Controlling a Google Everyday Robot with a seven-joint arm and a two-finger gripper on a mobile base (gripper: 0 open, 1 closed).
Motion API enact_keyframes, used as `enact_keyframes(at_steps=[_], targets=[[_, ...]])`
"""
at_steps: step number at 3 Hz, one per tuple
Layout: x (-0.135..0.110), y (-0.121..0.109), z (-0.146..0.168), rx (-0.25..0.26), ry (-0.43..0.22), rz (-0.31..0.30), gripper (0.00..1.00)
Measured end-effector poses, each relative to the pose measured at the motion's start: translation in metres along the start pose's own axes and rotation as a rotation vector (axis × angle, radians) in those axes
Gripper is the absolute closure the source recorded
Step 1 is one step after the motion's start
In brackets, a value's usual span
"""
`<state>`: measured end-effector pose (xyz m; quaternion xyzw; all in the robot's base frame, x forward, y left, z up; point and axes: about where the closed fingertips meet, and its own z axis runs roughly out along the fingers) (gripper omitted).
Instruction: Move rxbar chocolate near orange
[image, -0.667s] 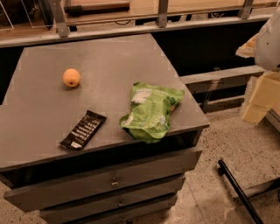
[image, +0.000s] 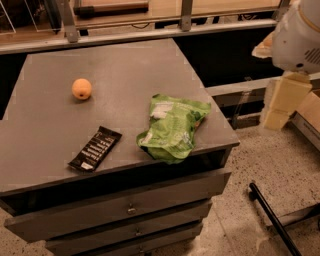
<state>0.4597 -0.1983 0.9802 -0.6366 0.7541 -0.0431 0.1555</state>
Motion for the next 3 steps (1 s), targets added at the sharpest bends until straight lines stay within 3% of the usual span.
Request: enact_keyframes(at_steps=[1, 2, 3], targets=[[-0.067, -0.024, 0.004, 0.006, -0.022, -0.219, 0.0], [-0.157, -0.029, 0.013, -0.003, -0.047, -0.477, 0.0], [-0.235, -0.022, 0.025, 0.006, -0.068, -0.666, 0.0]])
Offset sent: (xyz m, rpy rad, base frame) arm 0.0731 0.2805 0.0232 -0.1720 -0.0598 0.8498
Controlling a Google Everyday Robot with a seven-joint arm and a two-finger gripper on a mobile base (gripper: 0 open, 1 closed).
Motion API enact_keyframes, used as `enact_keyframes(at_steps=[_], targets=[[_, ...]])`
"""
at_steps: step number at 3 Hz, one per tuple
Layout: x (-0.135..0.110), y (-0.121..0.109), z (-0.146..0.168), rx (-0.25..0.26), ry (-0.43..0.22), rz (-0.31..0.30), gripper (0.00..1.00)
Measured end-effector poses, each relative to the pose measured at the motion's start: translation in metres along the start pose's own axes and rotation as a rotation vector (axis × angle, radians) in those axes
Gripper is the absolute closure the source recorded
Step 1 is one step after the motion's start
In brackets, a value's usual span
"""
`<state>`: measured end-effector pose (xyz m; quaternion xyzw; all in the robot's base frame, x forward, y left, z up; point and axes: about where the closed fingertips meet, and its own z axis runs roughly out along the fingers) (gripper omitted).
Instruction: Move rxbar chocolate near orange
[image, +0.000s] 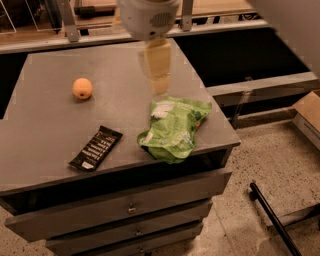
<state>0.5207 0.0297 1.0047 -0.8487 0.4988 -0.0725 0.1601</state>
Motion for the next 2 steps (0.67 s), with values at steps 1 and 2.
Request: enact_keyframes(at_steps=[1, 2], targets=[[-0.016, -0.01, 0.002, 0.018, -0.008, -0.034, 0.0], [-0.025, 0.003, 0.027, -0.078, -0.057, -0.12, 0.0]])
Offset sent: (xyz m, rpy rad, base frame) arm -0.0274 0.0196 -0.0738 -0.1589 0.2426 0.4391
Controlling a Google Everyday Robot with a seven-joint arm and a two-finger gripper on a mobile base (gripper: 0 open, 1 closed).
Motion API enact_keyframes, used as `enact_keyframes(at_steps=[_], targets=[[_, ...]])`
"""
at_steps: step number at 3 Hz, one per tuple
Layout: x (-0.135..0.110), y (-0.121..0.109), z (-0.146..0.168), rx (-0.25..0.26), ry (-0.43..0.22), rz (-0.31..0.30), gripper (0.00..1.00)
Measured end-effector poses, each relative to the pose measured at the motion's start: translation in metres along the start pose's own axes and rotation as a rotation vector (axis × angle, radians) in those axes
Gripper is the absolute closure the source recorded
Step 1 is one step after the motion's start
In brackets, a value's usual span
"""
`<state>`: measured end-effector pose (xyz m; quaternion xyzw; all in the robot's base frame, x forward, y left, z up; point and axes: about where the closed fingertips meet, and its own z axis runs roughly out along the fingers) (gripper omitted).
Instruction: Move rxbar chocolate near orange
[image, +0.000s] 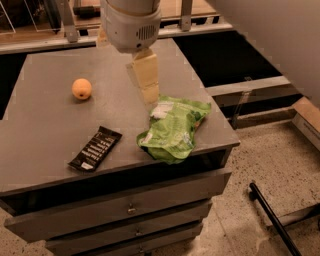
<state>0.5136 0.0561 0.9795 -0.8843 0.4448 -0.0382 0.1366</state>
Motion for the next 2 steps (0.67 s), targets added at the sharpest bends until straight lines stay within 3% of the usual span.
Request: enact_keyframes(at_steps=[1, 2], targets=[[-0.017, 0.013, 0.045, -0.114, -0.076, -0.187, 0.0], [-0.033, 0.027, 0.082, -0.184, -0.135, -0.325, 0.0]])
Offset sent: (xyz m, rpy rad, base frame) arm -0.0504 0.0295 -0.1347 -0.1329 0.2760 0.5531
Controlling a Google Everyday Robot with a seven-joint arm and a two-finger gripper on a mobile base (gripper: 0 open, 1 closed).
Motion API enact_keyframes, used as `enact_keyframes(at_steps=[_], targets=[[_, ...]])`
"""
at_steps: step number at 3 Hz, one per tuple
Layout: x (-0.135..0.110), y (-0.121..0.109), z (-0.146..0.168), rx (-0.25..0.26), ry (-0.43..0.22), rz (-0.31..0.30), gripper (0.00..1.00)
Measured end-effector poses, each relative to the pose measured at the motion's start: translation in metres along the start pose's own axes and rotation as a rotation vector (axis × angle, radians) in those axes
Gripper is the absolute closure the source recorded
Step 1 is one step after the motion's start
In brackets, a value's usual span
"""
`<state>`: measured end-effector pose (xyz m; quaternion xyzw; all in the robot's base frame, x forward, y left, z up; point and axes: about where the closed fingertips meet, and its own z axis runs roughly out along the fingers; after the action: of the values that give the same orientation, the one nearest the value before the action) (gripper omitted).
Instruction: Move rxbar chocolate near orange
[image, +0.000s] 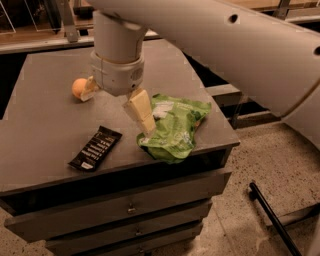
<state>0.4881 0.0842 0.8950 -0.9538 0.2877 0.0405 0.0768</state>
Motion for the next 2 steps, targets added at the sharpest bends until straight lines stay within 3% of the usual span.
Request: enact_keyframes(at_steps=[1, 2], targets=[[-0.016, -0.002, 0.03, -0.045, -0.007, -0.108, 0.0], [-0.031, -0.005, 0.05, -0.08, 0.026, -0.178, 0.0]])
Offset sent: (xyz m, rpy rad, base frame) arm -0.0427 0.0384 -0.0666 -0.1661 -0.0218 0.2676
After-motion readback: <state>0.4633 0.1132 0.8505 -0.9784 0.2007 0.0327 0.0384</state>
